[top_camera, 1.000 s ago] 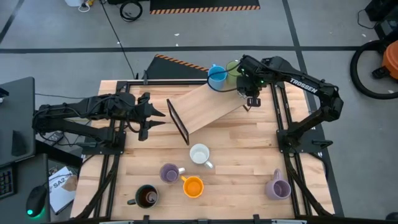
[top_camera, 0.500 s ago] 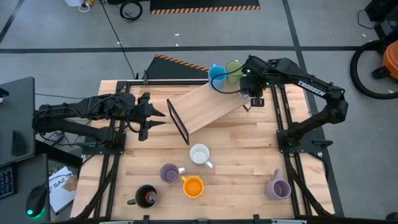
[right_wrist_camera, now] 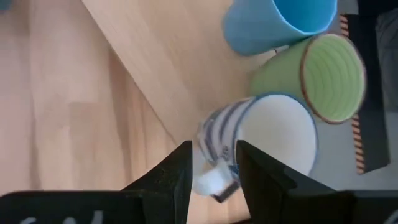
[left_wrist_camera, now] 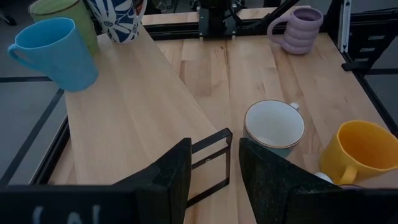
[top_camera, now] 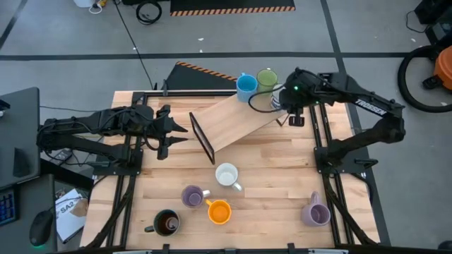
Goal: Place coffee mugs
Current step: Put the blue mug on the shelf
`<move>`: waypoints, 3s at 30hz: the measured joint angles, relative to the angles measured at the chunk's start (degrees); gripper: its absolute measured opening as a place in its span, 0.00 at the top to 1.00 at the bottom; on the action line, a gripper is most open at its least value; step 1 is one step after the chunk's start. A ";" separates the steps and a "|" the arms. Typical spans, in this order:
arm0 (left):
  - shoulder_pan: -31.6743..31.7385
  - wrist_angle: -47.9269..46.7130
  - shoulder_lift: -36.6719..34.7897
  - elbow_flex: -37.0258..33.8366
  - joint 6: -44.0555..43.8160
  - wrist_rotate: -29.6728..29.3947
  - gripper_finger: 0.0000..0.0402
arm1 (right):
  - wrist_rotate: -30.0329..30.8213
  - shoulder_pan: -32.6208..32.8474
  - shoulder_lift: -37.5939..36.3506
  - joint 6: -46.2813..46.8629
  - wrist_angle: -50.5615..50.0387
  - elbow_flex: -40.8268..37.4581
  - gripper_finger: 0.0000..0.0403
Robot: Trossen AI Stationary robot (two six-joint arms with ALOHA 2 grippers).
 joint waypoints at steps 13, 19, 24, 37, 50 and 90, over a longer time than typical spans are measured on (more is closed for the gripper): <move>-0.05 -0.01 0.00 0.00 -0.49 0.02 0.65 | -0.58 17.14 5.30 9.90 1.74 0.00 0.68; -0.04 0.02 0.00 0.00 -0.52 0.02 0.65 | -0.56 22.68 10.48 15.11 5.79 0.00 0.68; -0.04 0.04 0.00 0.00 -3.03 0.07 0.65 | -0.56 25.77 14.86 16.15 8.26 0.00 0.68; -0.04 0.02 0.00 -0.02 -3.10 0.04 0.65 | -0.63 31.57 24.34 16.17 20.85 0.00 0.67; -0.02 0.11 -0.04 -0.02 -3.08 0.04 0.65 | -1.06 36.42 28.27 16.50 31.84 -0.02 0.59; -0.02 -0.03 -0.02 -0.02 -3.06 0.02 0.65 | -2.36 38.87 40.47 22.10 36.28 -0.02 0.67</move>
